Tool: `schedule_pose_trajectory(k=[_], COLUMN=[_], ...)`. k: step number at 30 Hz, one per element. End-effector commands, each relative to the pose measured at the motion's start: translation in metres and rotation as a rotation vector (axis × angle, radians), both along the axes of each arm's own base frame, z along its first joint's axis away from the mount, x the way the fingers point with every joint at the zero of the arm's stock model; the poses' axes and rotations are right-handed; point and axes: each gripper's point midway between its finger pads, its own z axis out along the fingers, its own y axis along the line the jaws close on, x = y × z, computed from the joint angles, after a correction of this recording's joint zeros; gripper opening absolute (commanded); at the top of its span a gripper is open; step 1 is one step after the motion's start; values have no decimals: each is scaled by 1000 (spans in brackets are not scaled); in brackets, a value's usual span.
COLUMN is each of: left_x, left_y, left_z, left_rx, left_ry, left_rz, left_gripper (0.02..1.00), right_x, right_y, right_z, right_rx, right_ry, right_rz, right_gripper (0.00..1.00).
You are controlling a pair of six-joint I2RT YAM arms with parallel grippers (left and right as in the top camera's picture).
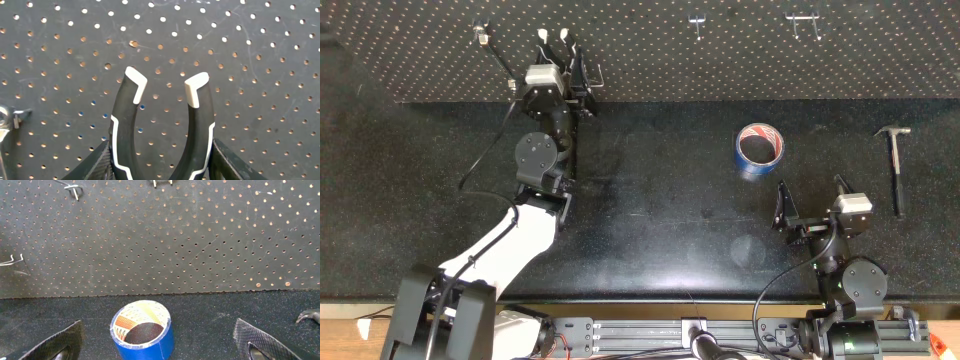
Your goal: Place Tools Onto Pegboard
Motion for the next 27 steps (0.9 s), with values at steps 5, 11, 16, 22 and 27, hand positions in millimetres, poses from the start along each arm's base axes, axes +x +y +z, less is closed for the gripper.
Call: schedule_pose_trajectory(k=[5,11,16,22,27], left_x=[9,33,49,57,58], left_y=[-7,-17,-29,-33,-34], left_z=[6,16,4,-35,-40], left_rx=[-26,-36,-29,-27,-22], left_ry=[-66,-89,-65,60,78], left_rz=[-40,-58,-102,-111,-117], left_gripper=[27,27,27,29,29], right_x=[0,0,0,0,0], right_y=[-2,-2,-2,-2,-2], right_z=[-1,-1,-1,-1,-1], right_rx=[-18,-18,-18,-18,-18], right_ry=[-3,-3,-3,-3,-3], right_rz=[-9,-10,-10,-10,-10], right_gripper=[976,974,974,974,974])
